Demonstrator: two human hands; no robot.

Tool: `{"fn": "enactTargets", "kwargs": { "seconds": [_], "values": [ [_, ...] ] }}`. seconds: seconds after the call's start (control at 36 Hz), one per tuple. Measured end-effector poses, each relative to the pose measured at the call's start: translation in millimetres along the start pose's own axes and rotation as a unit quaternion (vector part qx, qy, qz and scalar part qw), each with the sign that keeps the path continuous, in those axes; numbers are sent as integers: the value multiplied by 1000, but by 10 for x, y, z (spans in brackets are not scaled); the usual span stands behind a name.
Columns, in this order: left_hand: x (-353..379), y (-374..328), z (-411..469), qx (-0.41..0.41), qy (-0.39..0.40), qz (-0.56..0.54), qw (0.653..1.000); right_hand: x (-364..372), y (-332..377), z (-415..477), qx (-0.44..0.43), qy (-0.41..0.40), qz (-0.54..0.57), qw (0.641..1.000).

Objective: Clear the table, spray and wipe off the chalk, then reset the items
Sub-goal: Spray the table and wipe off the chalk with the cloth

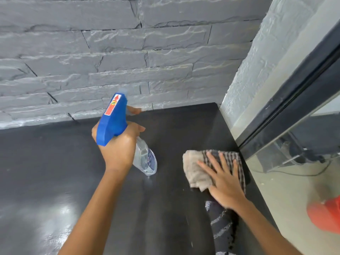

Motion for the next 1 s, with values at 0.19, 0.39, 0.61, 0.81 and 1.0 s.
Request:
{"fn": "enactTargets", "kwargs": {
  "seconds": [0.19, 0.39, 0.61, 0.81, 1.0],
  "values": [
    [-438, -192, -279, 0, -25, -8, 1000, -17, 610, 1098, 84, 24, 48, 995],
    [-610, -386, -487, 23, -1, 14, 1000, 177, 1652, 625, -162, 55, 12, 985],
    [-611, -418, -785, 5, 29, 14, 999, 221, 643, -653, -116, 31, -5, 993],
    [-473, -395, -1090, -11, 60, 14, 998, 115, -333, -291, 129, 15, -5, 992],
    [-410, -383, -1301, -15, 73, 20, 997, 147, 288, -159, 36, 31, -6, 999]
  ]
}}
Point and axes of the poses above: each hand's wrist, its own z-axis towards the middle knuckle, its own x-axis out of the palm, y = z × x, the point moved 3 cm from there along z, towards the middle knuckle, and after that the axes turned 2 degrees about z, right-handed, at the moved point
